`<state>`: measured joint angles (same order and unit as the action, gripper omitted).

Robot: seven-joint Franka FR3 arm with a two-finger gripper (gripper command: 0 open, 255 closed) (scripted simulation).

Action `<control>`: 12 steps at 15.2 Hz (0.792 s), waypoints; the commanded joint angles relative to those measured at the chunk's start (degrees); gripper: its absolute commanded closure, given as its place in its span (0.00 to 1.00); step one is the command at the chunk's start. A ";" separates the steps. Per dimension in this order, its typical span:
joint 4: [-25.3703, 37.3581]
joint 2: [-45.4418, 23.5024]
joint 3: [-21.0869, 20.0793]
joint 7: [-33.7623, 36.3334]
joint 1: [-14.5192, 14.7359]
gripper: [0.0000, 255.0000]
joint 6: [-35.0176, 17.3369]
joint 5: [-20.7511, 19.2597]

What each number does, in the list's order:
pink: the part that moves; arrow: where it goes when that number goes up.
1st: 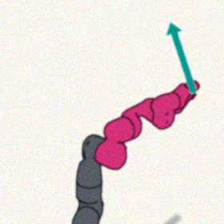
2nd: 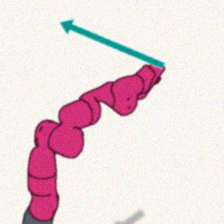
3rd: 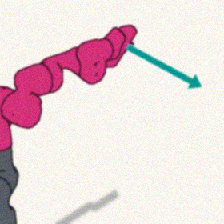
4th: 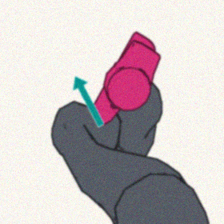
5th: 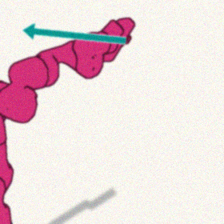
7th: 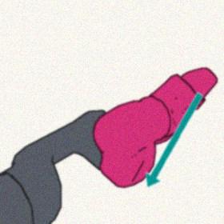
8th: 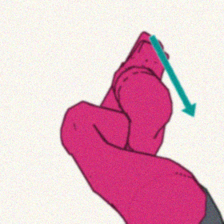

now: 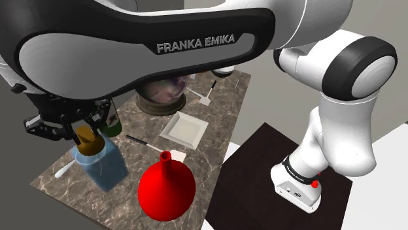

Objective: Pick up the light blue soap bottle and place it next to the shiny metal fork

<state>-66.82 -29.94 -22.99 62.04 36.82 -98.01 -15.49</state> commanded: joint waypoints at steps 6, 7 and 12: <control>-6.45 0.63 0.05 0.75 -0.89 1.00 -5.78 -0.02; -7.23 0.63 0.07 0.85 -0.99 1.00 -6.55 -0.06; -11.00 0.38 0.24 1.40 -1.37 1.00 -10.48 -0.35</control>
<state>-76.92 -29.49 -22.80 63.35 35.58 -107.47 -15.77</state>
